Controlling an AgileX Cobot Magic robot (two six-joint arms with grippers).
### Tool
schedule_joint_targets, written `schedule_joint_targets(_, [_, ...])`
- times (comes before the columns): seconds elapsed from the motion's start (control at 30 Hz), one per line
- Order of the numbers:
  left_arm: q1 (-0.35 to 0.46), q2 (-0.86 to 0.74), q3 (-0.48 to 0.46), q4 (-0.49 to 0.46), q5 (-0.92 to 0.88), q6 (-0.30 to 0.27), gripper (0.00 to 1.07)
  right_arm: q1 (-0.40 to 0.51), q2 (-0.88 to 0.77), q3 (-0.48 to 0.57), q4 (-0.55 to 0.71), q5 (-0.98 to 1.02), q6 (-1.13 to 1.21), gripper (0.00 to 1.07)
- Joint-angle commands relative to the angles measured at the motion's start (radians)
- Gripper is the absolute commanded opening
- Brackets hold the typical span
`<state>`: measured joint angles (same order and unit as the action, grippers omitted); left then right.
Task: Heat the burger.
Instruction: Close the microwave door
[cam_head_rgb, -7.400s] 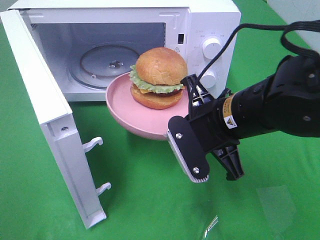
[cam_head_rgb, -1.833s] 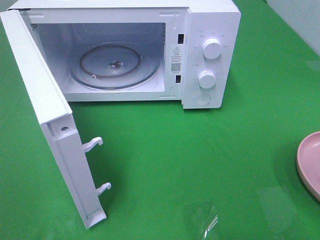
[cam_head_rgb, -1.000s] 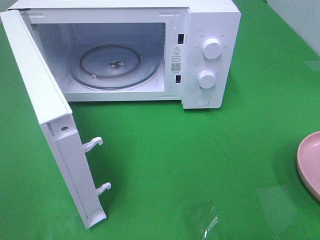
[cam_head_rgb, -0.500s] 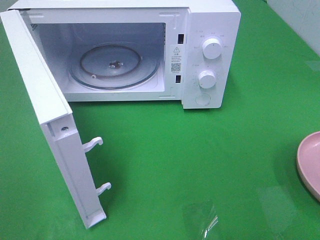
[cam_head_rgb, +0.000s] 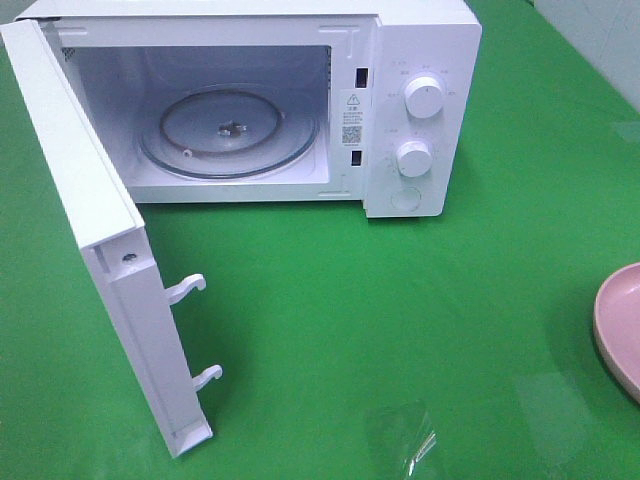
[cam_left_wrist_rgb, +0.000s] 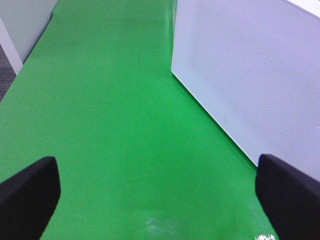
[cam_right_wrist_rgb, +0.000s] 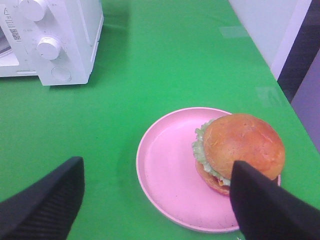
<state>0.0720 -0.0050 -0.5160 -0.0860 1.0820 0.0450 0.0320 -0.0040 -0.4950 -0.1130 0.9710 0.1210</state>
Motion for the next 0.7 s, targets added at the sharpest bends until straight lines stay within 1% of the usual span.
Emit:
schedule_joint_targets(0.03, [0.001,-0.005,0.000,-0.004,-0.011,-0.001,0.98,-0.003,-0.027,0.003,-0.002,-0.010,-0.012,0.76])
schedule_joint_targets(0.7, [0.001,-0.005,0.000,-0.003,-0.011,-0.002,0.98,-0.003,-0.027,0.003,-0.002,-0.010,-0.012,0.76])
